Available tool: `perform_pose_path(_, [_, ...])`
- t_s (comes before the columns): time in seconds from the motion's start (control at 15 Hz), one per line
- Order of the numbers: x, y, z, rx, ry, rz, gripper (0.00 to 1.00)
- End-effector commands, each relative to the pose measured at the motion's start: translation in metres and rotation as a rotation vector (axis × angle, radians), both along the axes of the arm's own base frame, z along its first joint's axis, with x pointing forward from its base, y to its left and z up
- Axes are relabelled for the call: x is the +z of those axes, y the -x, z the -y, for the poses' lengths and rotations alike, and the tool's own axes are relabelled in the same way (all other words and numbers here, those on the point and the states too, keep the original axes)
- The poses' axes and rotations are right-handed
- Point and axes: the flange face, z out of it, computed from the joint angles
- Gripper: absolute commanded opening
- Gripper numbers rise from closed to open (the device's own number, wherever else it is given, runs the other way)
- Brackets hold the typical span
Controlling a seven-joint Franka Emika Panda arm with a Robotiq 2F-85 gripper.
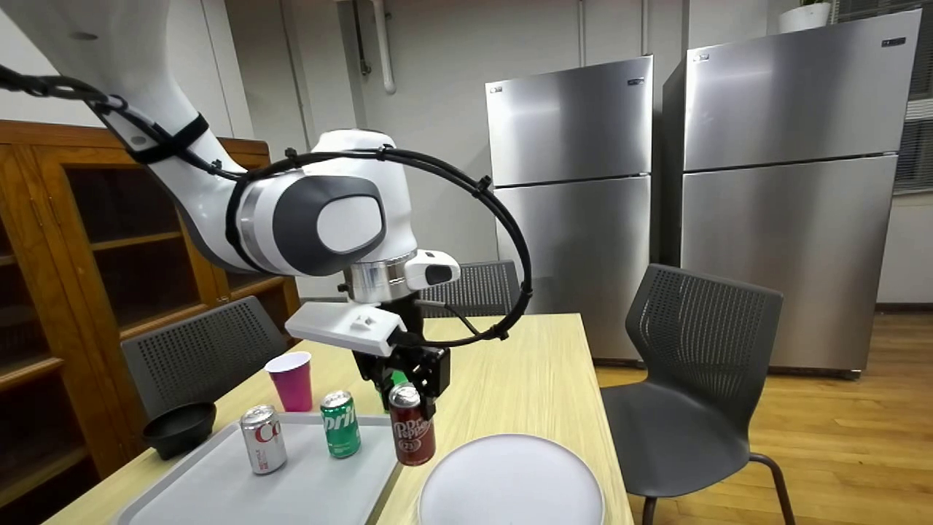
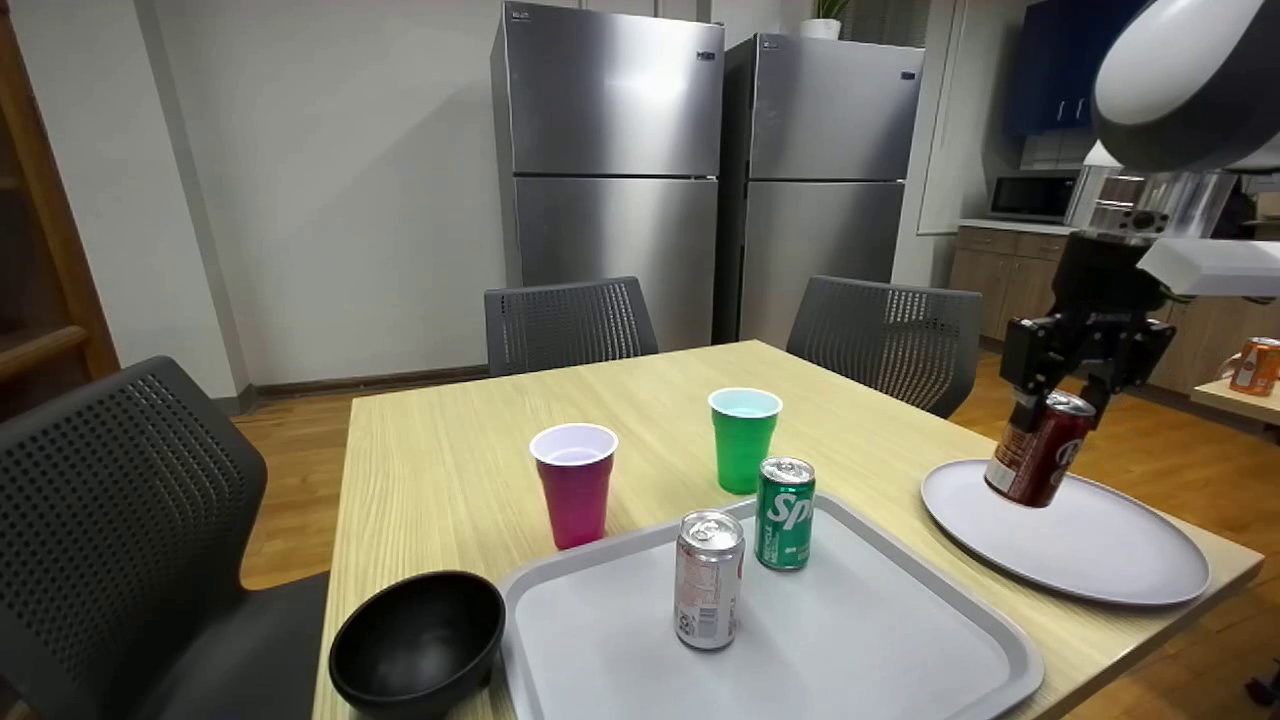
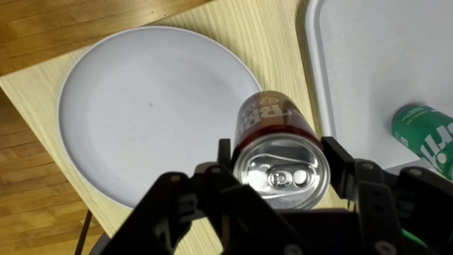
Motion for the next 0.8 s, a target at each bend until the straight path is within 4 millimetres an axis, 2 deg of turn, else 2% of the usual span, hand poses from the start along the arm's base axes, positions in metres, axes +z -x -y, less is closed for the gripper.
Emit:
perform_pose_path(0.0, [0.008, -0.004, -0.026, 0.085, -0.027, 0.000, 0.39])
perform_pose_path(0.73, [0.004, -0.007, -0.127, 0.361, -0.001, -0.036, 0.39])
